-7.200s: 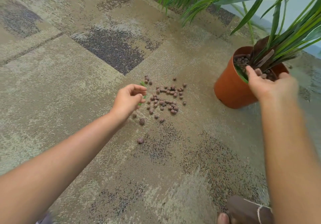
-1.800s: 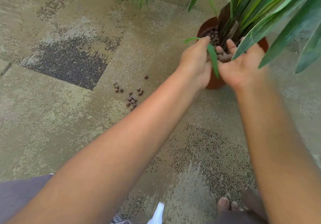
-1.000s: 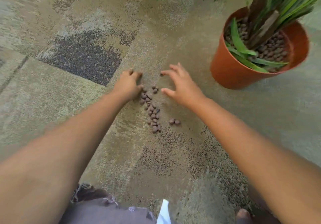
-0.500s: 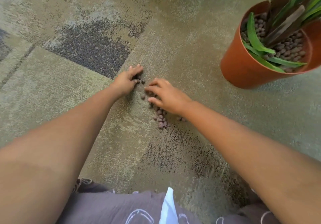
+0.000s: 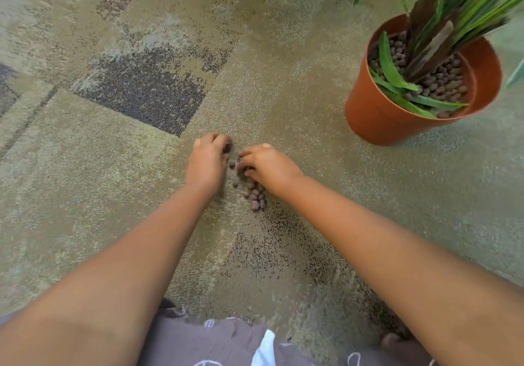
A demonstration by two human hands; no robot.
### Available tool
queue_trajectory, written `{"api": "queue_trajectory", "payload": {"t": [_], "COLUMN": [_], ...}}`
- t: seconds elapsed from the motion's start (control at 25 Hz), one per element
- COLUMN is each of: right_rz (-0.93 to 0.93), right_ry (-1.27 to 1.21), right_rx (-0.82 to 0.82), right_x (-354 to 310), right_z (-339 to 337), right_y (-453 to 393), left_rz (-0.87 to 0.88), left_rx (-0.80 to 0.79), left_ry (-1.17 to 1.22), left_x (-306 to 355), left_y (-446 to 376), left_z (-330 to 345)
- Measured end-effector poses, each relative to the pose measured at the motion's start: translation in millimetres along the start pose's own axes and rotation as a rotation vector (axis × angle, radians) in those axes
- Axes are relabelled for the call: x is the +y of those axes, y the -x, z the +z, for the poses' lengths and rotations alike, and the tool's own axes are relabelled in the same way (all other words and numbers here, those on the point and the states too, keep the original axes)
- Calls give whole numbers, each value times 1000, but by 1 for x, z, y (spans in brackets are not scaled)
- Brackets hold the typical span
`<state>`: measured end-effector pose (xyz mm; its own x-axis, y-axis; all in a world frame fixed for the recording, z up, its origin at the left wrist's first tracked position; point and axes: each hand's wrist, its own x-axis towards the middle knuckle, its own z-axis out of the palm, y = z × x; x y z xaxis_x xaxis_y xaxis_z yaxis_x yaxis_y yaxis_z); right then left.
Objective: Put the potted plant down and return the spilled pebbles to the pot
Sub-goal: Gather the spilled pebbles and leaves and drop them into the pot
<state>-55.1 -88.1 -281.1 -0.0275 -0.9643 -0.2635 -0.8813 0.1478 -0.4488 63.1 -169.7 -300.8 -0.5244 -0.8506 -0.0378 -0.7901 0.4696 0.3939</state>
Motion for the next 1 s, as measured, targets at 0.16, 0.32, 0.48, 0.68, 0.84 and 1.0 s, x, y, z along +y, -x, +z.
{"api": "queue_trajectory", "payload": {"t": [0.16, 0.32, 0.48, 0.68, 0.84, 1.0], "right_rz": [54, 91, 220, 470, 497, 450], "right_ry": [4, -18, -280, -925, -1103, -999], "right_rx": [-98, -65, 20, 38, 53, 219], "right_x": [-10, -12, 0, 19, 32, 49], "right_z": [-11, -5, -12, -45, -89, -148], "right_y": [-8, -10, -5, 15, 40, 76], "left_rz": [85, -176, -718, -763, -729, -630], "left_rx": [-133, -147, -83, -108, -305, -503], "left_ry": [-22, 209, 1007, 1401, 1539, 1473], "left_x": [6, 7, 18, 63, 108, 171], "left_y": [1, 2, -10, -23, -22, -28], "left_z": [-6, -7, -19, -35, -47, -67]}}
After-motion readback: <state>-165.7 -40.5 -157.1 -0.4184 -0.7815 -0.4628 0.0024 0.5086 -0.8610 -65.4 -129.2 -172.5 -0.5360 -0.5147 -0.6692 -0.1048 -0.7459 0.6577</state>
